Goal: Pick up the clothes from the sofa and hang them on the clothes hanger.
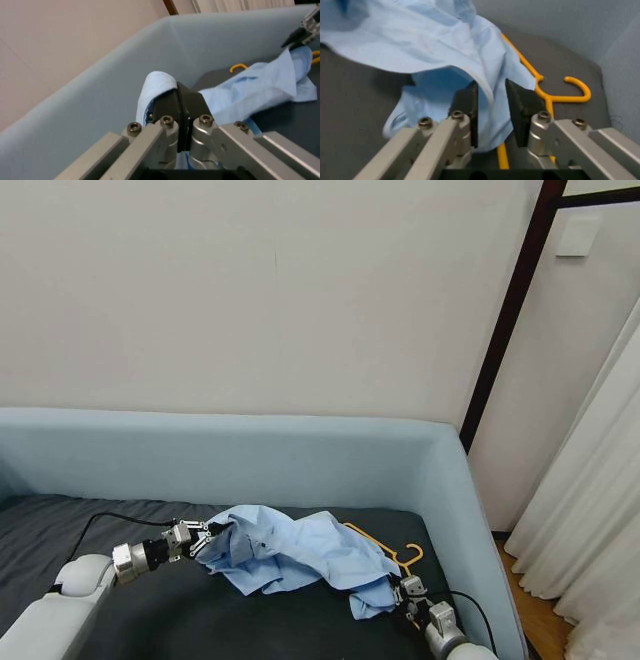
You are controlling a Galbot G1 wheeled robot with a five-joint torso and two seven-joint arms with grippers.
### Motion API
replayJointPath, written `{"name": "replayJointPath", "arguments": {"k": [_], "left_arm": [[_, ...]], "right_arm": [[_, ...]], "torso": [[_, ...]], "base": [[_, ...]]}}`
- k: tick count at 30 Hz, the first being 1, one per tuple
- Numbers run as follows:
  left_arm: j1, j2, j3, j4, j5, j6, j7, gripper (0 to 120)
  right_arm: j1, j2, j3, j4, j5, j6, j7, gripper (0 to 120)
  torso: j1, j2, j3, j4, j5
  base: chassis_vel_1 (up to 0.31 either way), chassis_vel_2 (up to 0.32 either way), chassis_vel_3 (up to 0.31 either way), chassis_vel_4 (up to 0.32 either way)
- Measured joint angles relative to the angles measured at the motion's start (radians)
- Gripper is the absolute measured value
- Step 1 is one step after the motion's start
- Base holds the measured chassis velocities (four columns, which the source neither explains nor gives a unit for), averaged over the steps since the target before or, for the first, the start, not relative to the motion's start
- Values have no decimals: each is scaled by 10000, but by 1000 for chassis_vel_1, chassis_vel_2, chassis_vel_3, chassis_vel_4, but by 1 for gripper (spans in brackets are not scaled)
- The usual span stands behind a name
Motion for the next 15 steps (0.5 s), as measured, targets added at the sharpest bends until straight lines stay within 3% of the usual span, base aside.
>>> {"name": "replayJointPath", "arguments": {"k": [2,6,7,10,12,15], "left_arm": [[15,35,11,-157,-114,50,-23,0],[88,119,66,-957,-559,399,-32,0],[110,118,103,-1221,-668,525,-29,0],[152,108,155,-1576,-769,674,-29,0],[188,87,186,-1776,-801,741,-27,0],[242,77,239,-2152,-871,874,-43,0]], "right_arm": [[-129,-237,-35,237,-1,75,-200,28],[-410,-974,129,901,-56,959,-2187,46],[-355,-1005,179,841,-130,1432,-3177,50],[-153,-873,98,618,-302,1959,-4034,59],[7,-696,-168,507,-320,2222,-4059,65],[438,-20,-997,224,-61,2548,-3090,78]], "torso": [[0,0,0,-4,-1],[0,0,-1,-6,-2],[-1,1,-1,-5,-1],[0,0,0,-4,3],[0,0,-1,-1,1],[-1,0,0,-2,4]], "base": [[0,0,0,0],[0,0,0,0],[0,0,0,0],[0,0,0,0],[0,0,0,0],[0,0,0,0]]}}
